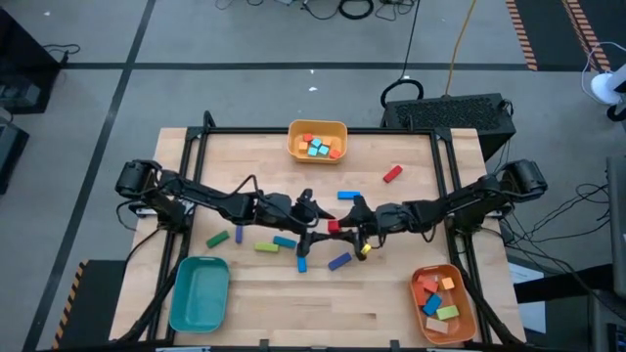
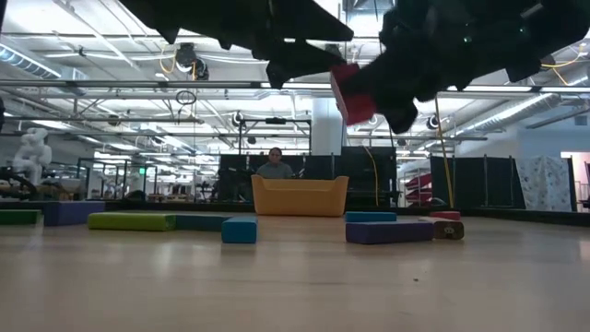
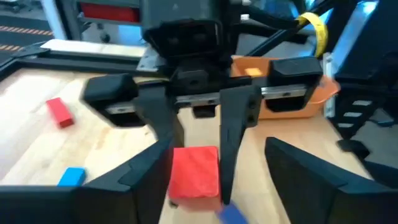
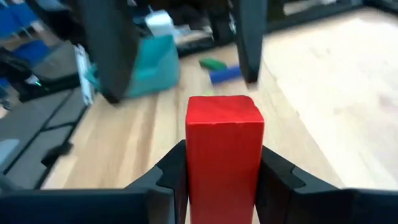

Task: Sort blocks by size
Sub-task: Put the big red rectangle block into the orange bin

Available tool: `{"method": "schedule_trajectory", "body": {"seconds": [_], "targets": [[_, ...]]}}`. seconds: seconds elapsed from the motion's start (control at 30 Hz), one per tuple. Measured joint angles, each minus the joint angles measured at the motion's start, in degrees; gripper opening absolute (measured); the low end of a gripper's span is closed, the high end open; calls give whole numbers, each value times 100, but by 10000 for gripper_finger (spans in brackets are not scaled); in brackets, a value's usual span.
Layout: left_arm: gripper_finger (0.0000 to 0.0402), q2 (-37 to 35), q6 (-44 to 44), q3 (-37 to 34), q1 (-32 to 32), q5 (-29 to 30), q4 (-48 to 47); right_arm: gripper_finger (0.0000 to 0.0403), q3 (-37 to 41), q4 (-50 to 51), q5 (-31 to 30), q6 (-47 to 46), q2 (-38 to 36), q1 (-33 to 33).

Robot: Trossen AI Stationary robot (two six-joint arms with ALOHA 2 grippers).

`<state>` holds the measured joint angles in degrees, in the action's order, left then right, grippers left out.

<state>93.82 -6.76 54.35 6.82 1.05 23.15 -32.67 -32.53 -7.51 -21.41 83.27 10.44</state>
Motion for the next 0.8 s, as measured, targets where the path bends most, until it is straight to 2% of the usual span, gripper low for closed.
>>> {"method": "schedule_trajectory", "body": {"seconds": [0.1,0.27,0.47,0.8], "targets": [[271,0,22,0,-78,100,-115,114,0,714,2,-231,-168,0],[273,0,-28,0,-174,239,-332,114,4,2069,9,-638,-695,161],[273,0,-24,0,-265,655,-684,114,4,3375,7,-1178,-1458,660],[273,0,-26,0,-272,694,-921,115,4,5166,-286,-2650,-2645,1693]]}}
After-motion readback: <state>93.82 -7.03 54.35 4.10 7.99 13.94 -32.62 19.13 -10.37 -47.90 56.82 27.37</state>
